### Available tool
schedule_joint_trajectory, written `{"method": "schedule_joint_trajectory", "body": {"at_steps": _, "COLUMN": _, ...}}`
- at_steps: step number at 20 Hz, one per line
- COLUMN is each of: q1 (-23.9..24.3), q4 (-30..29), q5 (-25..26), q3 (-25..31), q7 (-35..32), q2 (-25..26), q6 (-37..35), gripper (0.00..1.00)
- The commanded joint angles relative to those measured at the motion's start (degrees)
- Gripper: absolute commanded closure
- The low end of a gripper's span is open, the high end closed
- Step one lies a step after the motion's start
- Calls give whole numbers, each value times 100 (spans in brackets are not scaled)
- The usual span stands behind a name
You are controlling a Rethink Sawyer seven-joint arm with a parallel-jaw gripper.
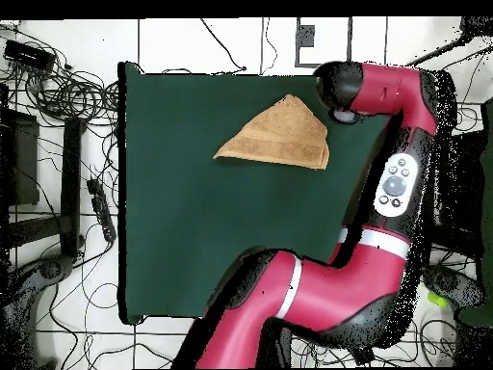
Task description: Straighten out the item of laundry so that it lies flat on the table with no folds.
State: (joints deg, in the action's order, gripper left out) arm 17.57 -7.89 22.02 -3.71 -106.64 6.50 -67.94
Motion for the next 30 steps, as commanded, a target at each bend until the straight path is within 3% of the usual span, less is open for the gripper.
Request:
{"method": "schedule_joint_trajectory", "body": {"at_steps": 1, "q1": -479, "q4": 384, "q5": 39, "q3": 425, "q7": -1090, "q2": 497, "q6": -1121, "gripper": 0}}
{"method": "schedule_joint_trajectory", "body": {"at_steps": 14, "q1": -563, "q4": 700, "q5": -89, "q3": 412, "q7": -1221, "q2": 195, "q6": -2473, "gripper": 0}}
{"method": "schedule_joint_trajectory", "body": {"at_steps": 21, "q1": -685, "q4": 742, "q5": -65, "q3": 455, "q7": -1601, "q2": 44, "q6": -3043, "gripper": 0}}
{"method": "schedule_joint_trajectory", "body": {"at_steps": 26, "q1": -764, "q4": 479, "q5": -216, "q3": 715, "q7": -1244, "q2": 6, "q6": -2036, "gripper": 0}}
{"method": "schedule_joint_trajectory", "body": {"at_steps": 30, "q1": -824, "q4": 308, "q5": -217, "q3": 563, "q7": -1636, "q2": -36, "q6": -1737, "gripper": 0}}
